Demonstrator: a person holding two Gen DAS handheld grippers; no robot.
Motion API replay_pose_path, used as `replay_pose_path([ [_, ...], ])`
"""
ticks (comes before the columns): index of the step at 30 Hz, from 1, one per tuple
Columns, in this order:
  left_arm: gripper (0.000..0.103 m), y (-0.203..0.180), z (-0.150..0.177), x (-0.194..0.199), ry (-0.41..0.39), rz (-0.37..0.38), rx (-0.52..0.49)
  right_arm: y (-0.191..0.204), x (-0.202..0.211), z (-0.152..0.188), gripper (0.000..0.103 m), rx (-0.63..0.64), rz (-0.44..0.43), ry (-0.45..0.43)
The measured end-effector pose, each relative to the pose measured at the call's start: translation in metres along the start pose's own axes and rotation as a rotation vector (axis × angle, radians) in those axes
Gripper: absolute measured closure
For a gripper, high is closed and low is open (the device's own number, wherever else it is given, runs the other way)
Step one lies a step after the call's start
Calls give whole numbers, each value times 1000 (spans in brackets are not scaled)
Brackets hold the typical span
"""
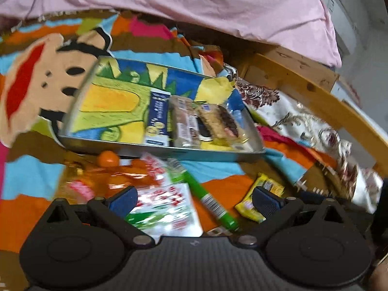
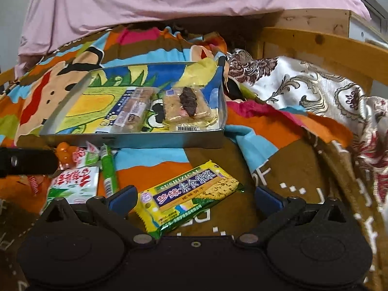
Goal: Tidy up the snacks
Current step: 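Grasp the green tube with the left tool while the right tool grasps the yellow biscuit pack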
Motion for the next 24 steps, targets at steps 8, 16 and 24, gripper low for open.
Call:
replay_pose_path([
  [8,1,-1,-5,-25,43,33,120,14,-34,1,2,70,38,52],
  [16,2,-8,-3,-39,91,76,170,4,-11,7,24,92,19,88],
  [24,10,-27,0,-61,131,73,147,-9,4,8,34,38,-39,111],
])
Point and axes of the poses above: each gripper's, at about its wrist camera, not at the fingertips, and x roughly against the way its jaws point, y to its left, z to its underside, the point moved 3 cm from there along -x, roughly the way its jaws point, and after that the axes turned 1 degree about y, right-handed, at the moved point
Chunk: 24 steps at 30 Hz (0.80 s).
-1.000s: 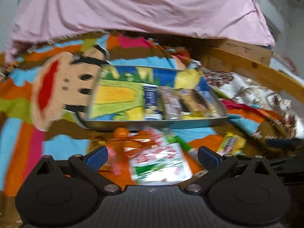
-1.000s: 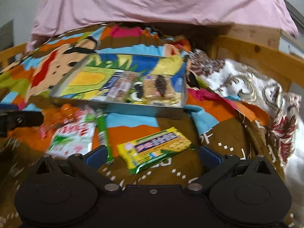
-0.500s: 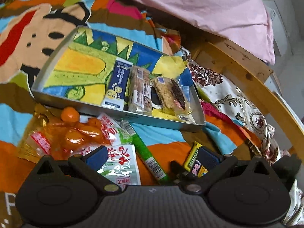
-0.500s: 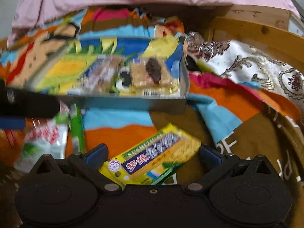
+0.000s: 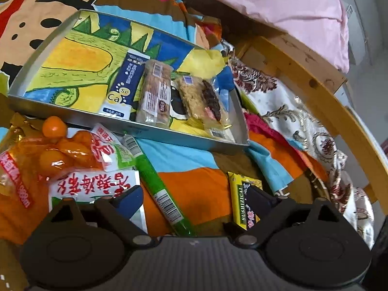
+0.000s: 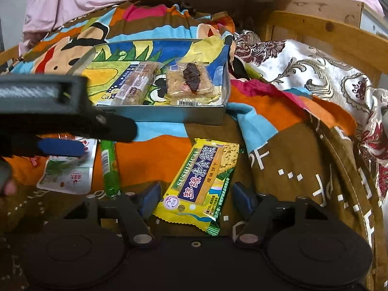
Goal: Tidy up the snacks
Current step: 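Grasp the green tube with the left tool while the right tool grasps the yellow biscuit pack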
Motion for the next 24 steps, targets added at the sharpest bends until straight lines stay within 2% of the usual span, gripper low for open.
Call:
replay_pose_path([
  [5,19,4,1,-14,31,-18,39,0,2,0,36,-19,-19,-4],
  [10,20,7,0,-23,24,-24,69,1,6,-1,38,-27,-25,-23],
  [19,26,6,-1,-31,-13,-83,102,-7,-20,-9,37,-55,12,-24],
  [22,36,4,0,-31,-14,-127,92,-6,-19,-8,42,-42,20,-23],
  [24,54,6,0,-29,-10,-151,77,-7,-17,-8,45,-46,17,-19],
])
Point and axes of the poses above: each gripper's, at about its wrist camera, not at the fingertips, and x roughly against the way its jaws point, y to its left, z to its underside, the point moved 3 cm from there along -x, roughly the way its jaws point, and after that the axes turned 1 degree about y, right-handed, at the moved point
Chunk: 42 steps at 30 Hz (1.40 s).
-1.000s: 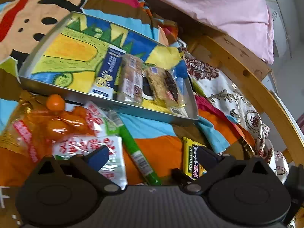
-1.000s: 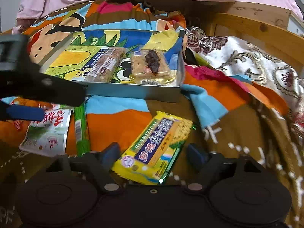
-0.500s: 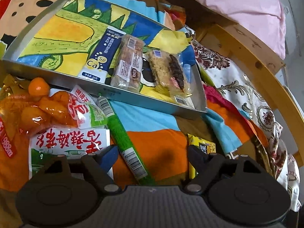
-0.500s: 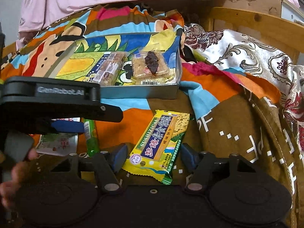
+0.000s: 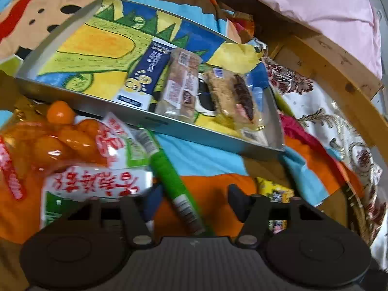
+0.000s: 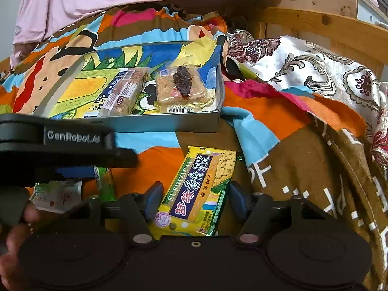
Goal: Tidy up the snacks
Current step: 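Grasp the green tube with the left tool while the right tool grasps the yellow biscuit pack, then lower the green tube into the tray with the left tool while the right tool places the biscuit pack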
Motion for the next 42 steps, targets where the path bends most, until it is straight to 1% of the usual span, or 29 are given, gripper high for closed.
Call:
replay_pose_path([
  [1,59,3,0,2,3,-8,-1,0,1,0,45,-4,-2,2],
  [2,68,7,1,3,7,-10,4,-1,2,0,46,-5,-4,4],
  [5,75,19,3,11,32,31,58,-1,8,3,46,-7,-15,13],
  [7,76,22,5,16,58,54,51,-1,13,4,46,-8,-25,16],
  [10,76,21,8,18,84,58,4,2,11,5,45,16,-18,14],
  [13,74,21,5,13,83,57,37,3,5,4,40,24,-4,3],
  [14,72,20,4,11,80,54,36,4,3,4,40,31,1,-1],
  [16,69,16,3,7,70,44,9,5,1,5,40,40,8,-7],
  [18,69,12,3,6,65,28,-21,5,1,5,44,37,13,-11],
  [19,70,10,3,6,62,22,-37,4,1,4,47,35,13,-14],
  [20,76,10,4,8,59,10,-51,4,2,4,47,35,12,-14],
  [24,79,7,9,18,51,-17,-94,6,6,6,48,62,16,-21],
  [27,82,2,15,34,29,-39,-145,11,15,7,50,104,25,-43],
  [30,83,-1,17,50,19,-27,-157,17,27,8,51,161,34,-86],
  [32,83,-2,19,59,29,-36,-164,22,34,7,51,190,39,-112],
  [35,83,-3,26,64,57,-73,-184,27,46,6,51,207,25,-150],
  [39,84,-1,39,59,112,-102,-207,33,63,6,51,226,13,-182],
  [42,83,1,43,48,134,-108,-219,35,68,7,51,246,17,-197],
])
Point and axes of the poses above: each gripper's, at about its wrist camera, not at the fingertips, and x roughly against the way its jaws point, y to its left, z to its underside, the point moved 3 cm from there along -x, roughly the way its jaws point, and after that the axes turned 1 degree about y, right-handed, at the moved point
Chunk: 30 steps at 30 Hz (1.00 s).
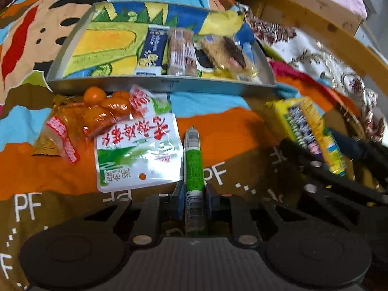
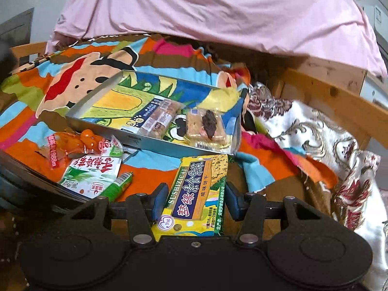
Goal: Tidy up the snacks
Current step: 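Lower the green tube into the tray with the left tool while the right tool places the biscuit pack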
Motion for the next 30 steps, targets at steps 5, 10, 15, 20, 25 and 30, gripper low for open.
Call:
replay_pose_path([
  [5,79,2,-8,-12,-15,10,30,-1,-6,1,51,-10,-5,10],
  [10,85,3,-10,-13,-10,9,15,0,-11,2,51,-7,-14,8],
  [15,85,5,-11,11,-61,4,26,1,-3,-3,51,6,-16,-50],
  [20,85,9,-27,49,-193,-6,73,0,8,-15,51,11,-7,-148],
  [25,85,8,-56,82,-359,-49,62,-1,13,-37,51,24,25,-290],
  [30,85,14,-98,96,-487,-69,62,0,-2,-61,51,87,62,-436],
])
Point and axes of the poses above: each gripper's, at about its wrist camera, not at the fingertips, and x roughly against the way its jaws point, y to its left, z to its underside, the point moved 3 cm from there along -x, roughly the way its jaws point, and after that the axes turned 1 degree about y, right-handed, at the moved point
